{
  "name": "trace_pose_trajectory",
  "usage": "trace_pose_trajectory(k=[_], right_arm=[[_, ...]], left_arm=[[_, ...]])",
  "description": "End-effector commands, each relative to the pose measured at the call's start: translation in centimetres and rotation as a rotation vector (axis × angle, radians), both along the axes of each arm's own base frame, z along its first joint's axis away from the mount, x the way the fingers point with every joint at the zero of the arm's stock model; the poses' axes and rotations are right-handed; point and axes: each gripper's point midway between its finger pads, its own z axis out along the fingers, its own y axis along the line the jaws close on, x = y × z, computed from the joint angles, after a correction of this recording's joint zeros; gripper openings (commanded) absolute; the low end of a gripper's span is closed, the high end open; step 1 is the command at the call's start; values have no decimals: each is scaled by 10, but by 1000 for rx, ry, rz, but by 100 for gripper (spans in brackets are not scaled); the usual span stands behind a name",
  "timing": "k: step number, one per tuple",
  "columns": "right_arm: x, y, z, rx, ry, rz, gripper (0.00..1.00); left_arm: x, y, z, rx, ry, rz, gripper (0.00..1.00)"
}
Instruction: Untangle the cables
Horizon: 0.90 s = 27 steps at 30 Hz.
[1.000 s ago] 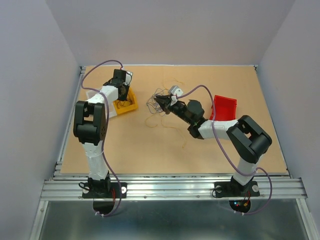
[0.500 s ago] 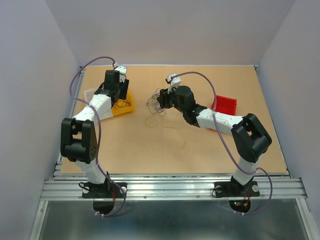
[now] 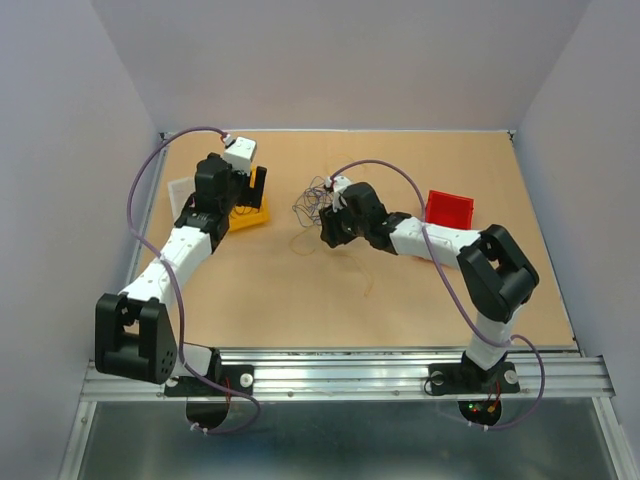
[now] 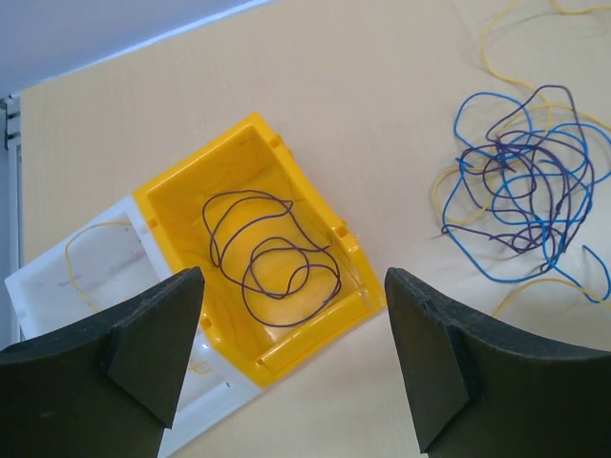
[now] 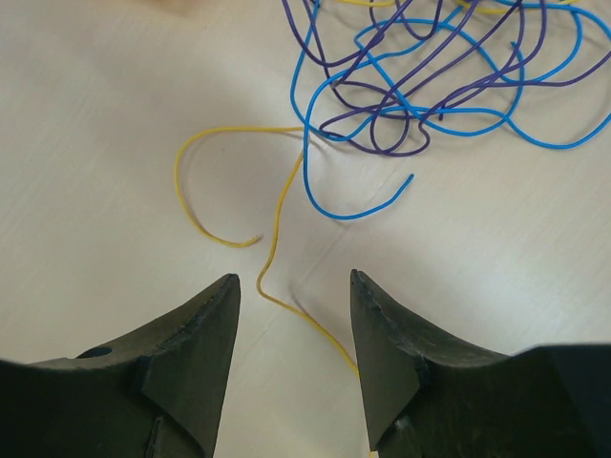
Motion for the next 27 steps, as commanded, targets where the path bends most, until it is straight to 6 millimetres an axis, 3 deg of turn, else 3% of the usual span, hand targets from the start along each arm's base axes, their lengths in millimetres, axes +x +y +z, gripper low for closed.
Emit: trace_pose_trajectory(k=[1,4,6,10,12,13,14,20,21,23,27], right_arm=[[3,14,10,26,-6,73,55],[0,28,5,40,9,149,55],[0,28,-11,13,45,148,53],[5,36,-11,22,44,173,43],[4,41,-7,35,42,200,28],[-2,44,-3,54,42,238,8],[-6,47,2,67,41,267,1],[-44,56,58,238,-18,440,0],[-54,54,57,256,-4,464,0],[-59,56,74,301,-29,480,1],[-58,57,79,312,-39,476,0]], left_arm=[[-6,-9,51,-36,-199,-65,88],[-16,-11,65,-49,-253,-88,89],[-19,-15,66,-50,-264,-112,89],[-27,-24,69,-52,-298,-179,89],[-32,-29,65,-50,-303,-222,89],[-35,-33,64,-43,-318,-253,89],[-37,-35,63,-41,-323,-269,89],[-59,-64,57,-33,-350,-485,89],[-67,-74,54,-41,-350,-550,89],[-79,-85,52,-46,-360,-634,89],[-93,-98,48,-59,-372,-734,89]])
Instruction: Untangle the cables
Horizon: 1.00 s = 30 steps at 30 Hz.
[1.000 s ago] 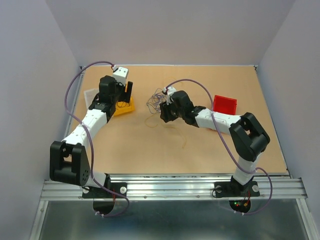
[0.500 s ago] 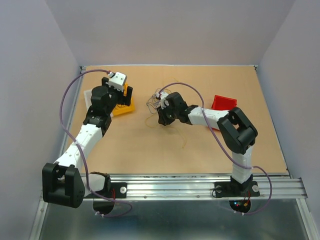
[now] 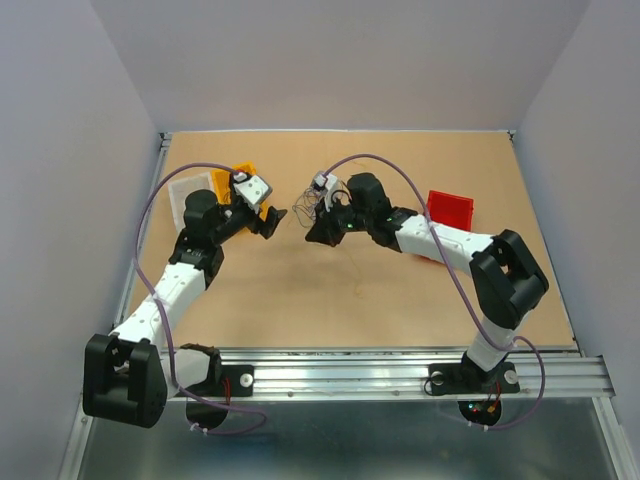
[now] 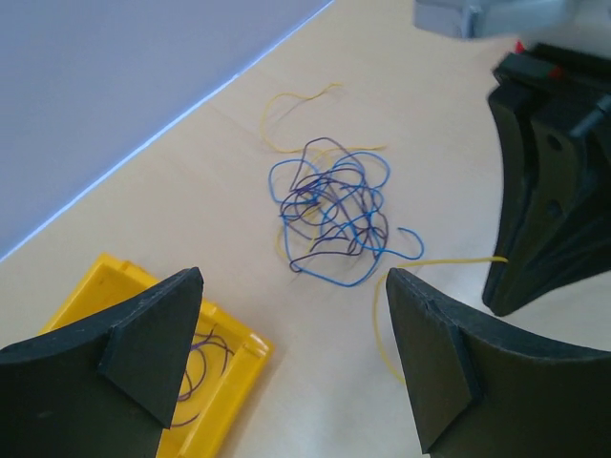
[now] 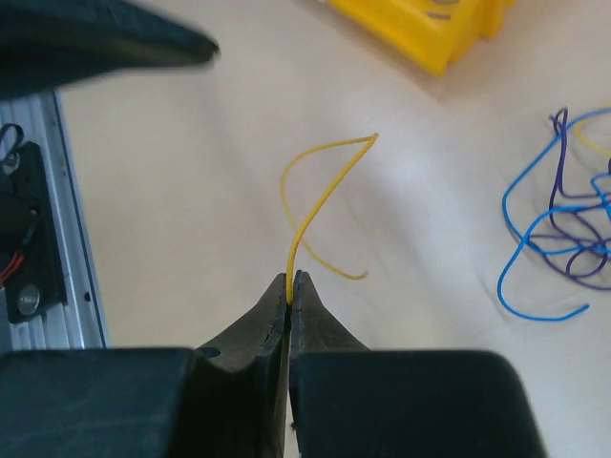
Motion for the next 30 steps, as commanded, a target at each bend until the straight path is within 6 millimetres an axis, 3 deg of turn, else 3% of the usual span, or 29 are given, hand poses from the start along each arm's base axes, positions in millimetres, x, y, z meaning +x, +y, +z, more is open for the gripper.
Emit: trace_pose_trajectory(k=[1,5,11,14,21,30], right_arm=[[-3,9,27,94,-51,48,0],[-7,13,38,138,-59,75,1],[-15,17,73,272,-101,91,0],[-24,15,82,308,-117,95,1],[-33,11,86,316,-134,86,1],[-45,4,95,347,-161,73,1]], left_arm=[[-23,-25,23,-15,-120,-190,89],[-27,-31,18,-29,-106,-236,89],[-31,-37,9,-33,-90,-282,89],[-46,-45,7,-31,-99,-371,89],[-72,-54,-2,-18,-121,-513,89],[-87,-69,-13,-4,-103,-607,89]])
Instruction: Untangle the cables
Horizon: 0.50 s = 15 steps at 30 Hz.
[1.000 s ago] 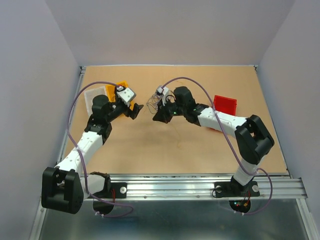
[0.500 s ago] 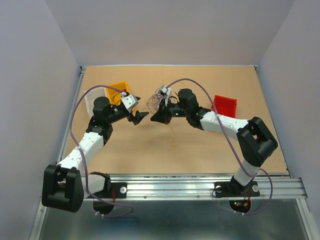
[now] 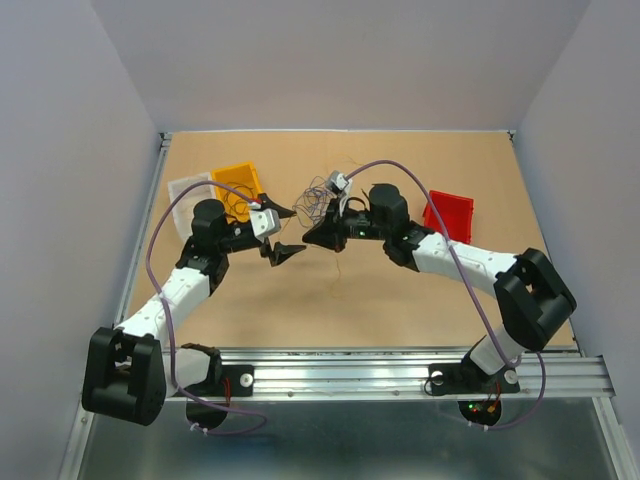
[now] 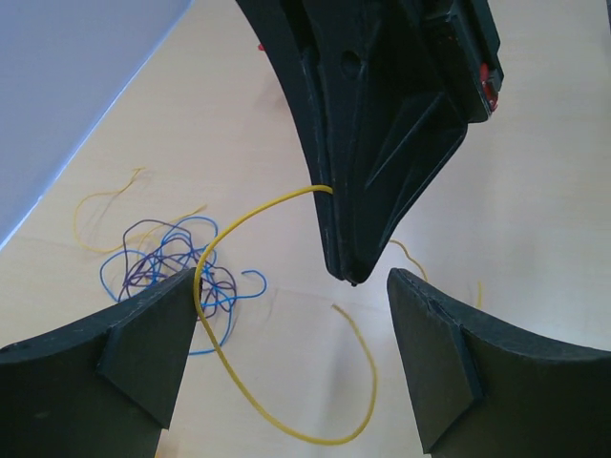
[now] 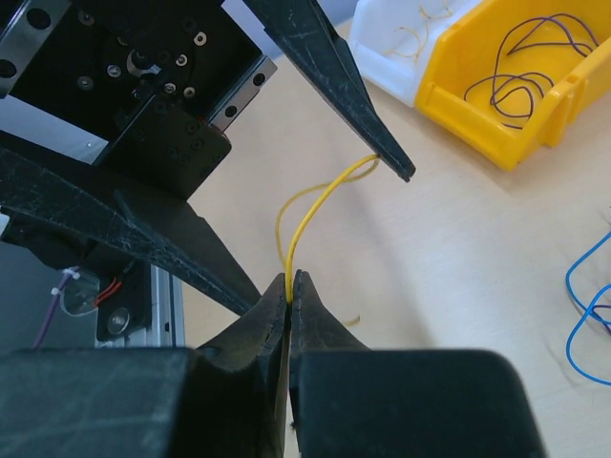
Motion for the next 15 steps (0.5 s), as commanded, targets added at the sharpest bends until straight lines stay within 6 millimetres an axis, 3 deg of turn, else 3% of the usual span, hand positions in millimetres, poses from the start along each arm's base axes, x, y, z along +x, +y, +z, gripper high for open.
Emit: trace_pose_trajectory(k=[1,7,15], right_arm=[[-6,-2,24,69,-63,-7,1],[-12,1,35,115,-71,9,1],[-12,1,41,150,-92,-7,1]], left_arm=[[-15,-12,4,3,-58,-88,89],[-16,-23,-4,36,-57,-81,88],[-16,-29,-11,65,-46,-85,77]])
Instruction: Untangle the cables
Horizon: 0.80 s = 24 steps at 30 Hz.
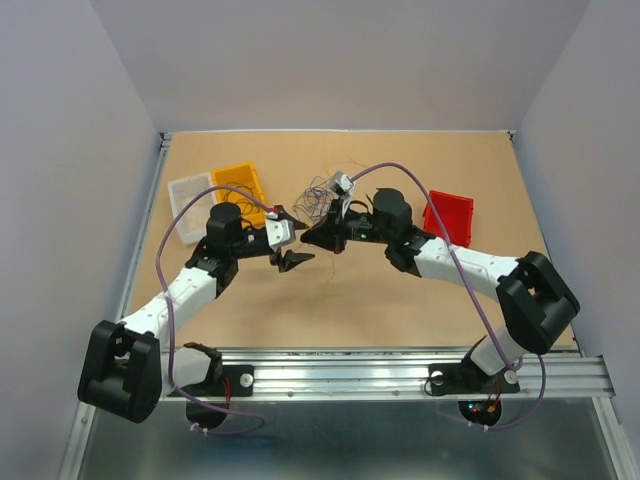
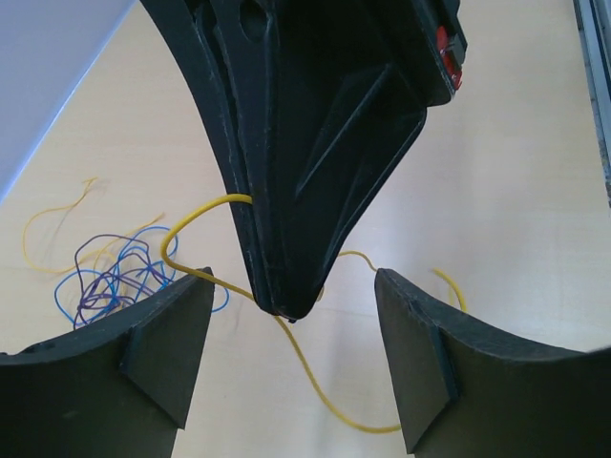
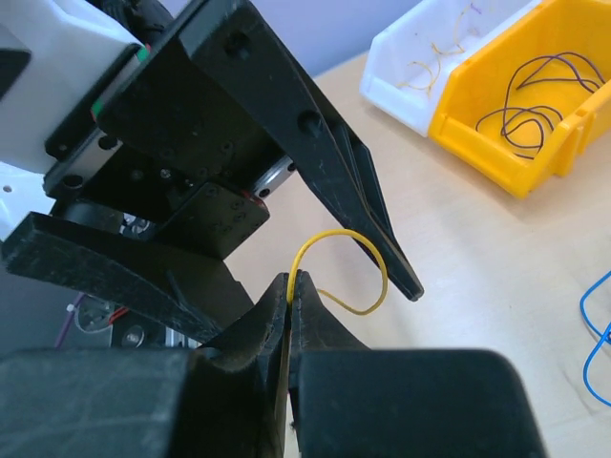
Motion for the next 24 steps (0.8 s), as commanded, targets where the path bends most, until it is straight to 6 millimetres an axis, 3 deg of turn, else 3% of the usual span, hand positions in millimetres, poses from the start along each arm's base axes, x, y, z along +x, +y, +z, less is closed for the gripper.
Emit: trace_pose_trajectory(k=[1,8,14,19,21,24], right_arm=[[-3,-1,26,80,-71,-7,0],[-1,4,24,85,-66,1,1],[0,6,23,89,-61,2,1],[-1,6,22,90,-63,2,1],[-2,6,22,92,-62,5,1],[-2,6,22,94,-63,9,0]], left_arm=[[4,-5,4,9,-33,-5,74],[8,-6,4,16,-15,0,44],[4,-7,10,3,-9,-11,38],[2,-8,16,-11,-6,-23,38],[2,-8,17,-11,-5,-18,54],[4,-8,18,-12,-4,-8,58]])
